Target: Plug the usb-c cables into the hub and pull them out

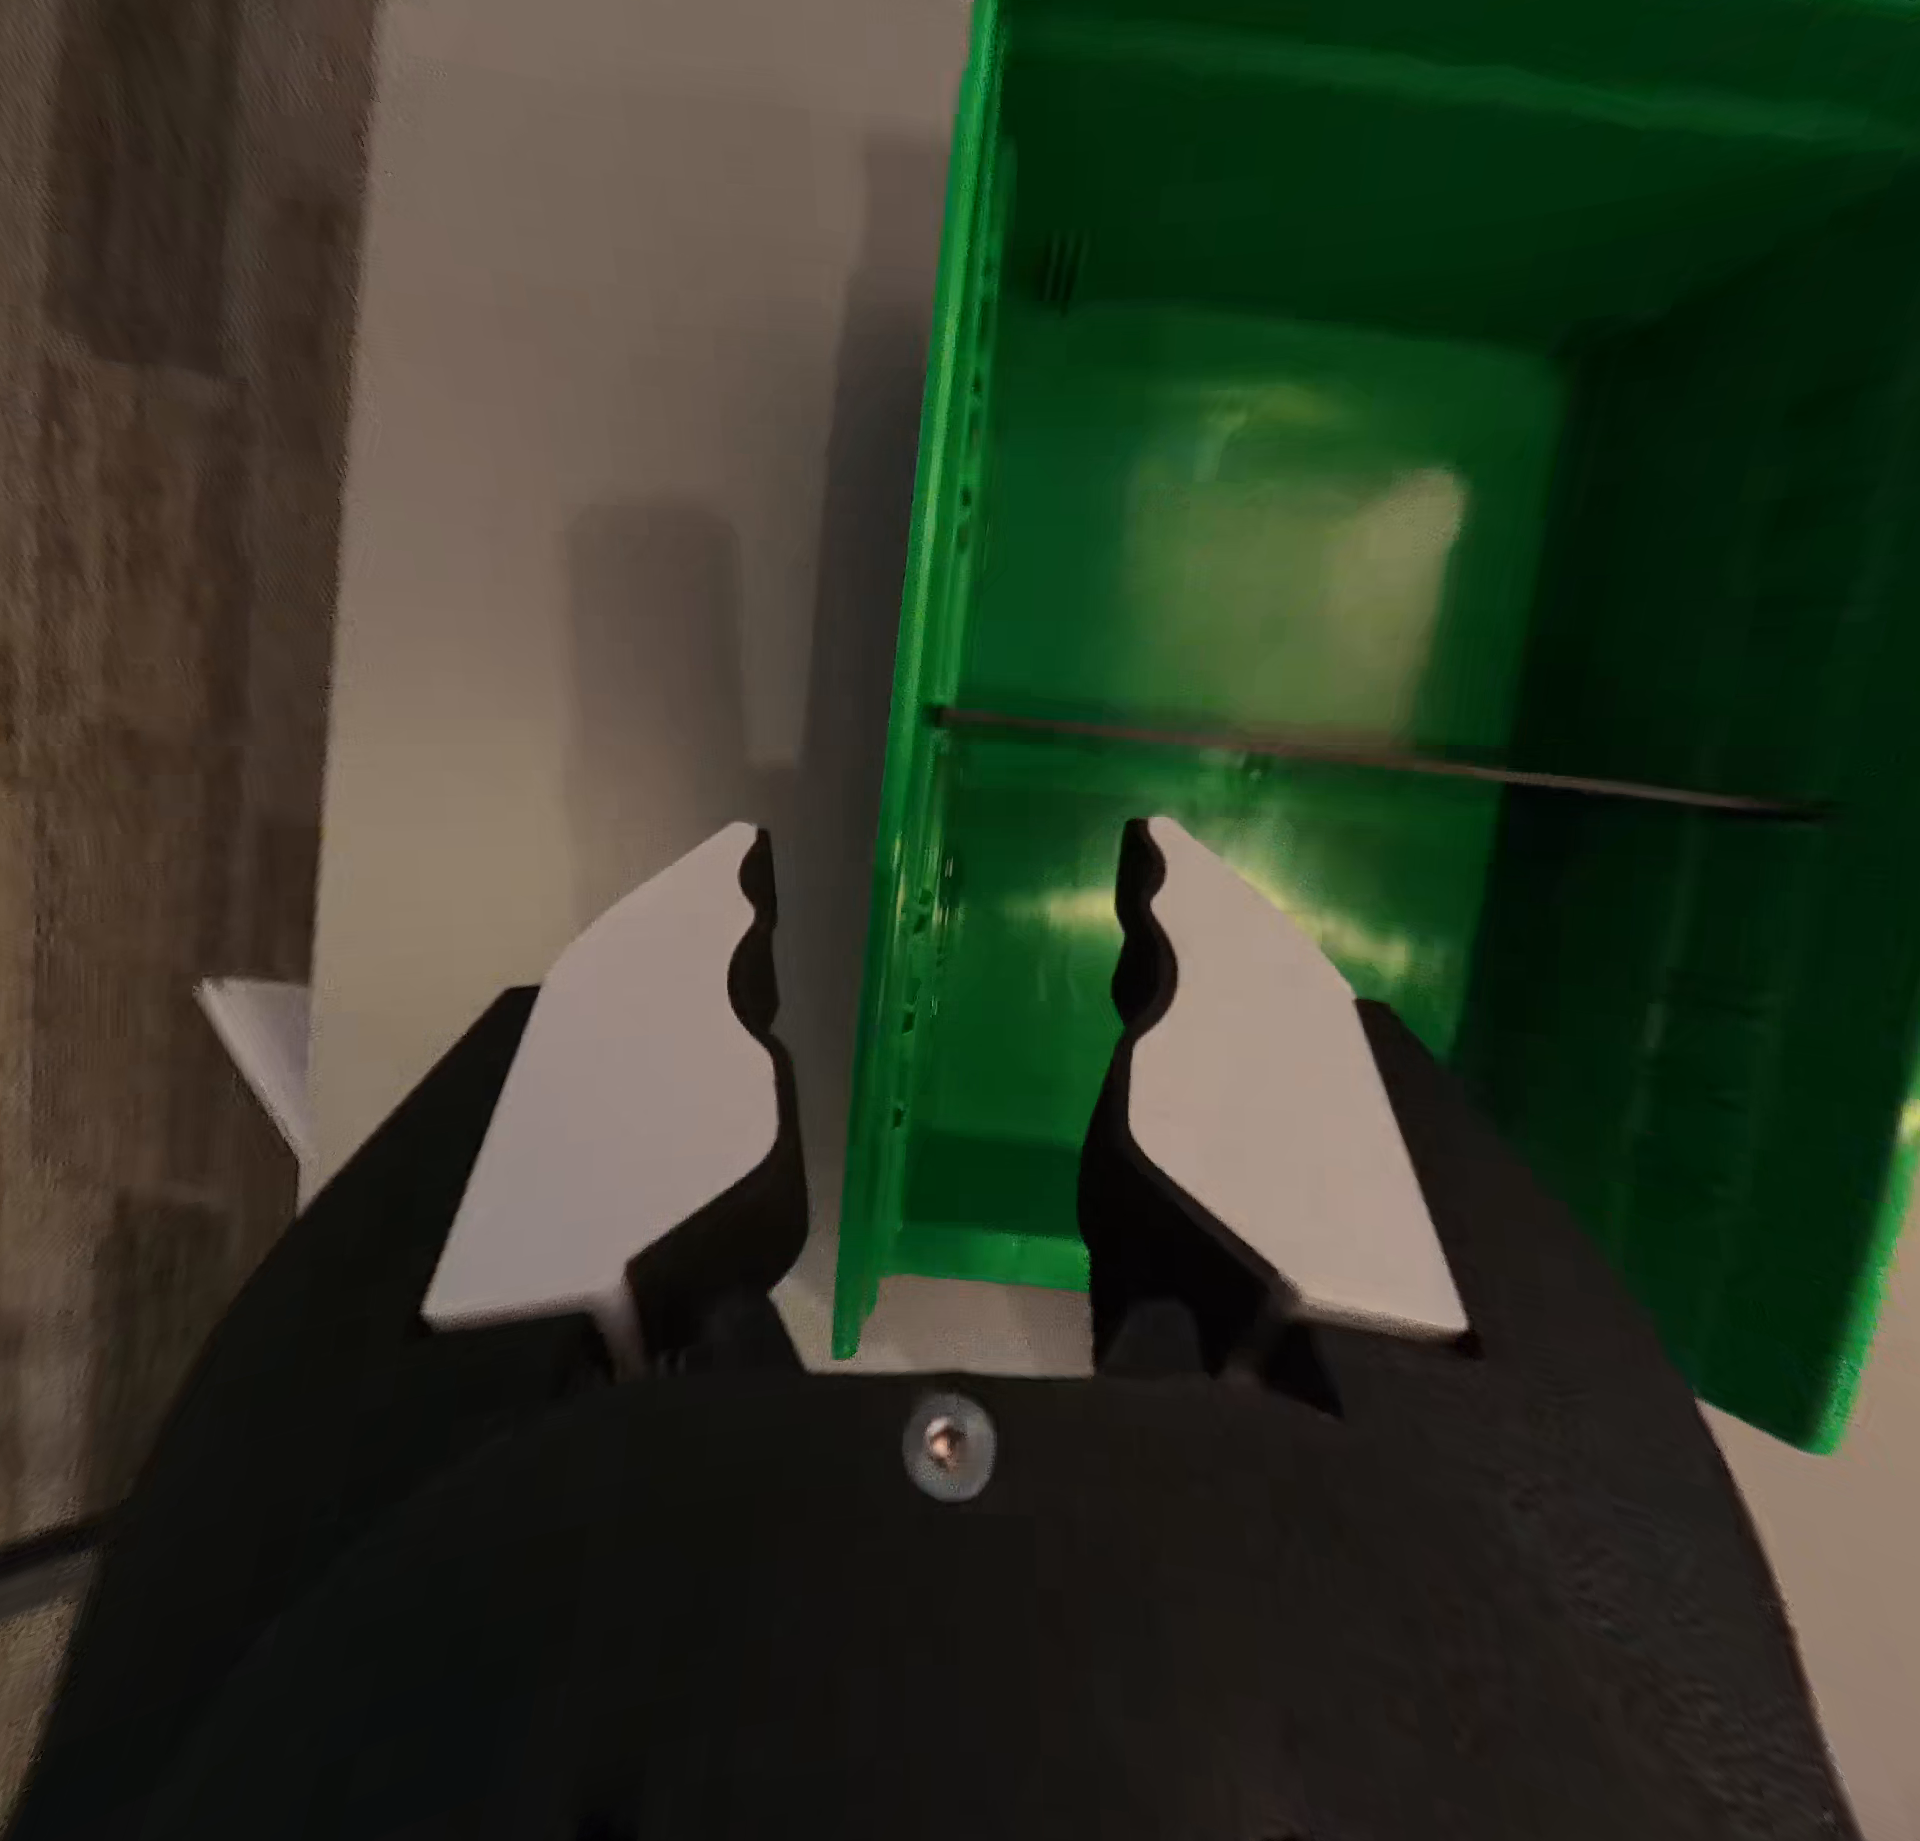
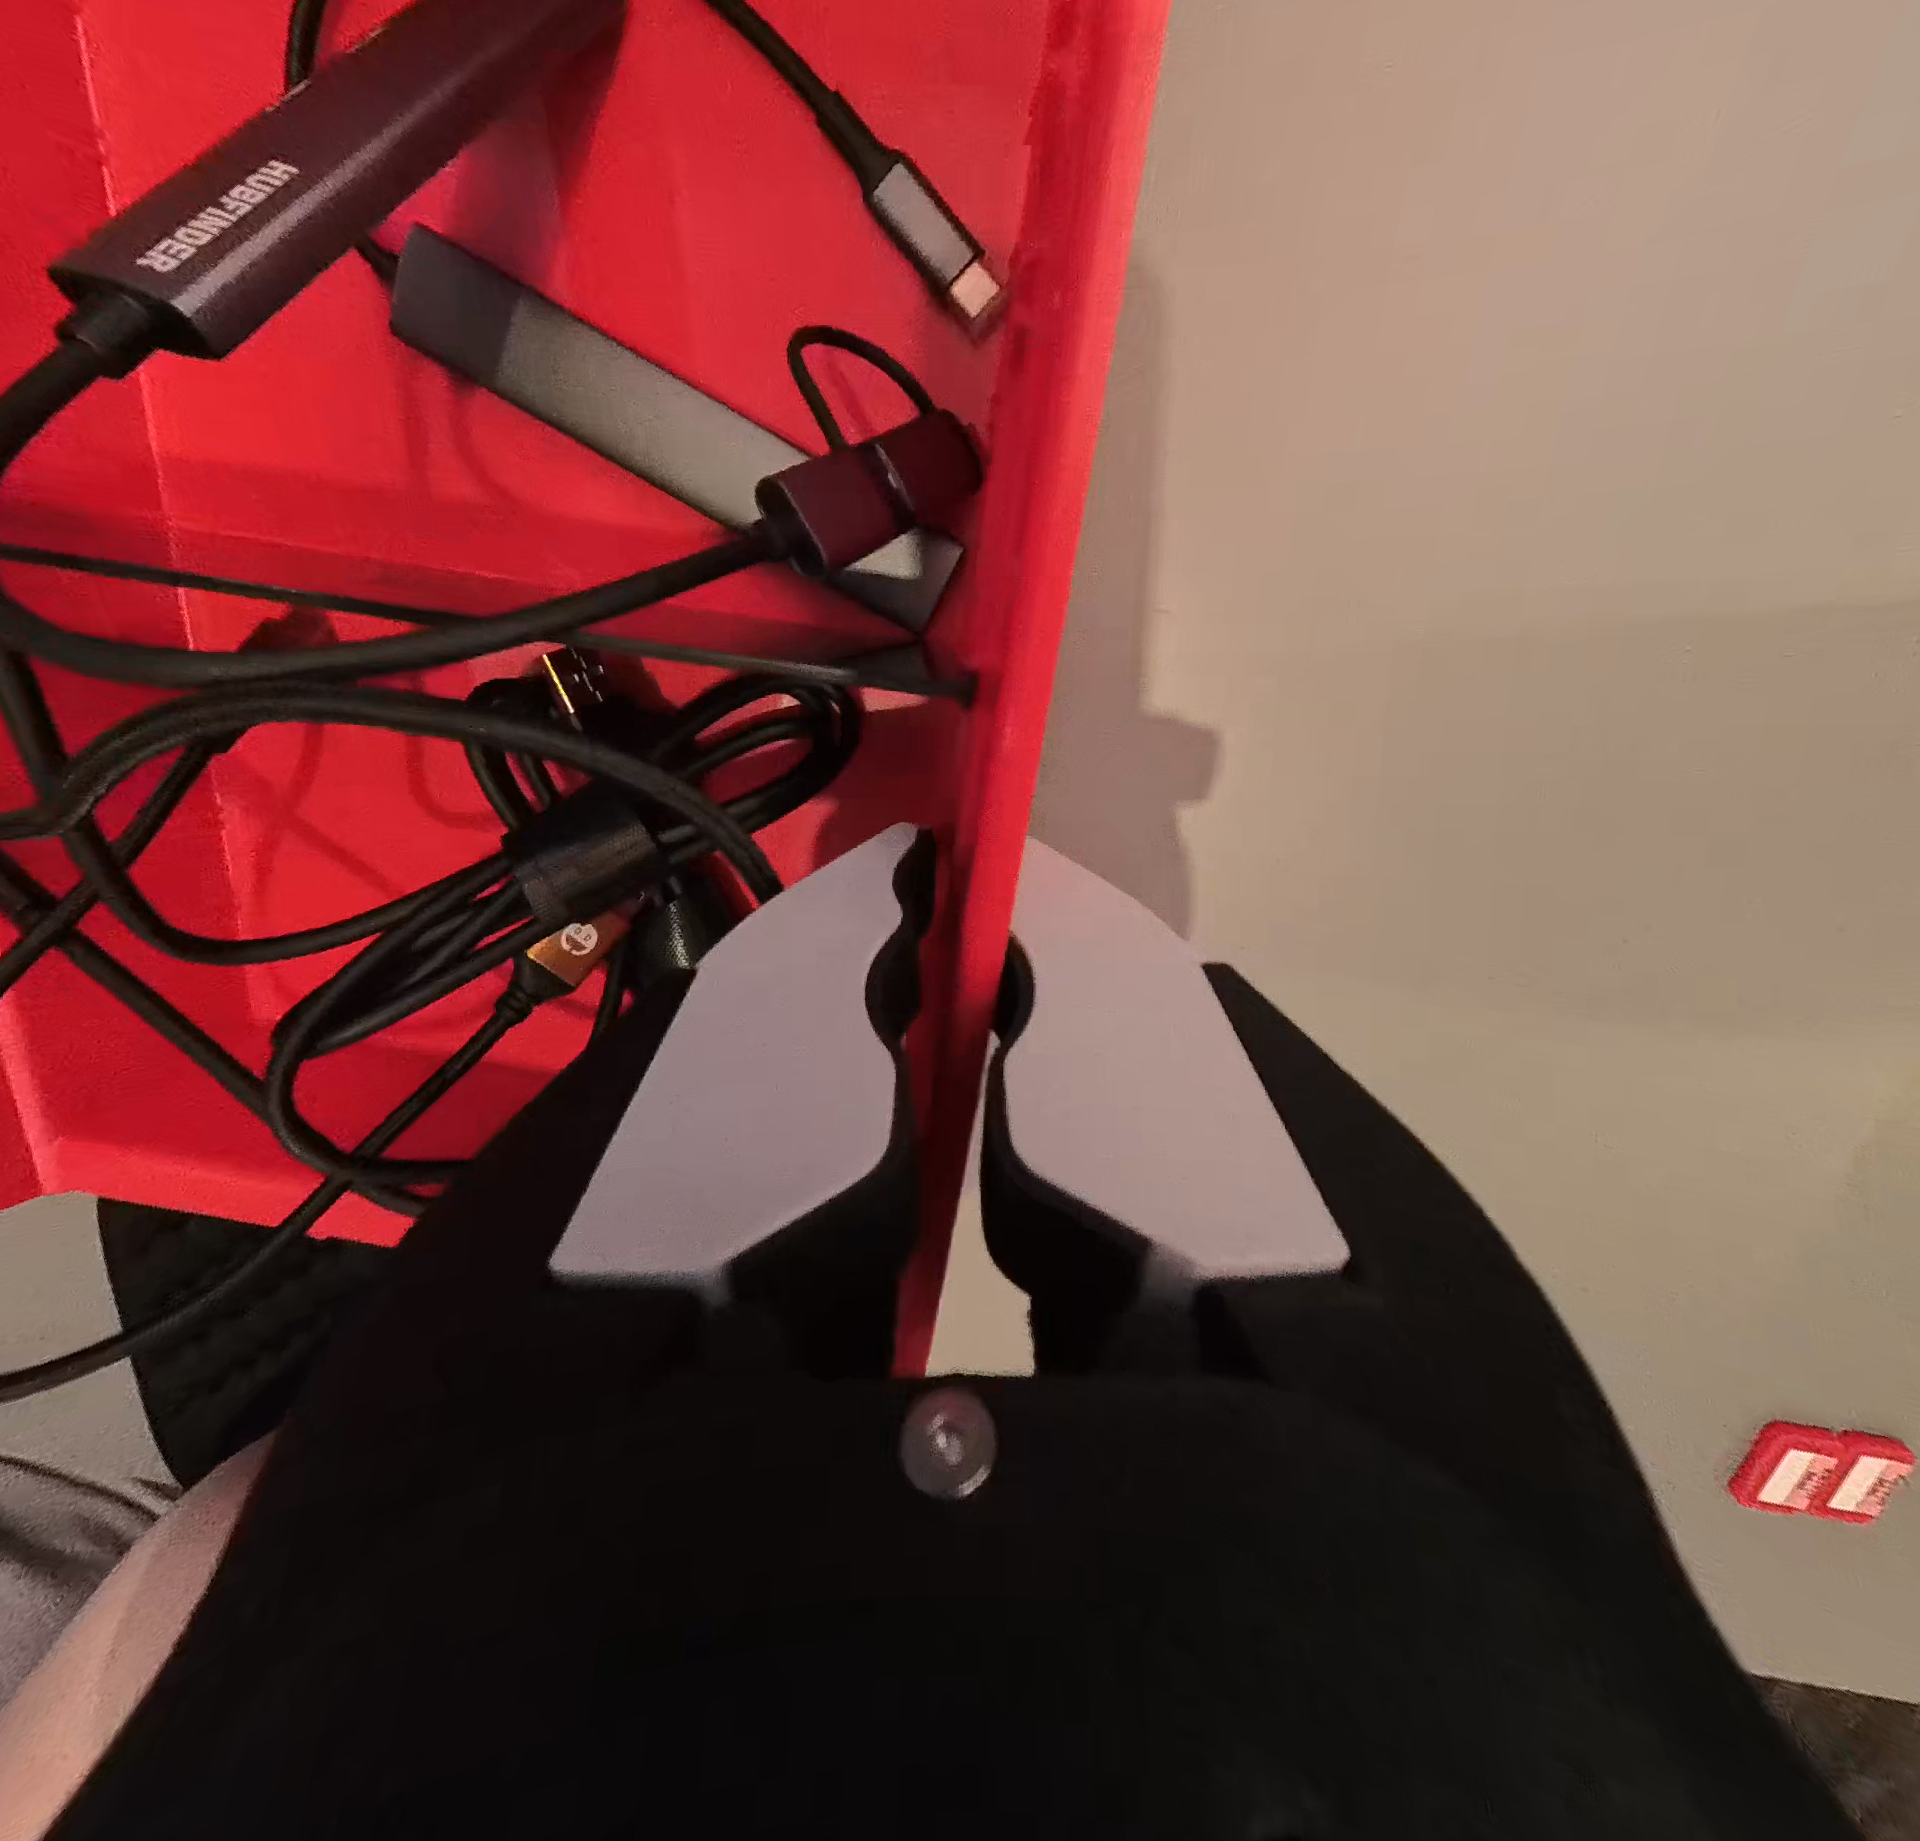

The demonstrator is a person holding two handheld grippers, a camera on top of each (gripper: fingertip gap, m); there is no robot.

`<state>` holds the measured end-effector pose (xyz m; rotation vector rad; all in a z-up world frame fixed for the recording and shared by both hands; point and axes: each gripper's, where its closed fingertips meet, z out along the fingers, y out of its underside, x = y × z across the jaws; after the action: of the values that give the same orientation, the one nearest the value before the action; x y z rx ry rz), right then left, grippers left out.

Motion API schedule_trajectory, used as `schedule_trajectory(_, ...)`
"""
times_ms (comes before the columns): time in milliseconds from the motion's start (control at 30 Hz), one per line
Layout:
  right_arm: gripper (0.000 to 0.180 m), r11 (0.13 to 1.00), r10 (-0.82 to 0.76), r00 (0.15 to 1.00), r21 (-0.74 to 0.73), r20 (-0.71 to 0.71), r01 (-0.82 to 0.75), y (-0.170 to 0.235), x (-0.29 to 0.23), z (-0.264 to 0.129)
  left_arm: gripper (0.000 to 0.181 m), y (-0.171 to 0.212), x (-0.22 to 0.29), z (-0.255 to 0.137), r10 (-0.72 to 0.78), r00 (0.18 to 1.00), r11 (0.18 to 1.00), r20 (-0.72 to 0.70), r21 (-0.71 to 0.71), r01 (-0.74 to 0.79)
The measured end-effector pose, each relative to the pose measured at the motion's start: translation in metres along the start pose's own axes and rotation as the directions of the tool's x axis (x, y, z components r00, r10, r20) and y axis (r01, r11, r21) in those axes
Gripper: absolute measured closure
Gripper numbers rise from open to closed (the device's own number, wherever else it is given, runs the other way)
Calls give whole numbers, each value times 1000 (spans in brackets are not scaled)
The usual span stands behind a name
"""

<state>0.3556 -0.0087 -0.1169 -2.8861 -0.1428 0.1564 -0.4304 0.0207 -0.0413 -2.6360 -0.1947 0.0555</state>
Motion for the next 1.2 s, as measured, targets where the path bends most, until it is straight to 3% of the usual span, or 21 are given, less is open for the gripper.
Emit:
schedule_trajectory(33,172,1000,-1,1000,-5,-6,1,0,0,0,119,8,-2,10,-2,1000,998,-5,-58,2)
schedule_trajectory(133,172,999,21,1000,-34,-22,-21,1,-1,0,139,28,3,33,-8,998,980,-69,-200,-6)
schedule_trajectory(300,173,996,10,1000,-84,-18,-11,-1,-13,1,175,32,14,39,106,992,963,-68,-243,-120)
schedule_trajectory(467,172,988,-64,995,-136,73,74,-2,-48,4,175,37,61,41,199,957,927,-211,-277,-253)
schedule_trajectory(733,172,961,-160,985,-219,65,171,-19,-100,12,153,51,103,36,493,861,773,-121,-393,-498)
schedule_trajectory(1000,169,929,-239,970,-279,49,243,-28,-159,19,145,56,121,32,654,752,642,-86,-462,-612)
schedule_trajectory(1200,147,911,-368,930,-210,-22,356,-43,-174,15,146,59,136,31,687,715,610,-126,-435,-662)
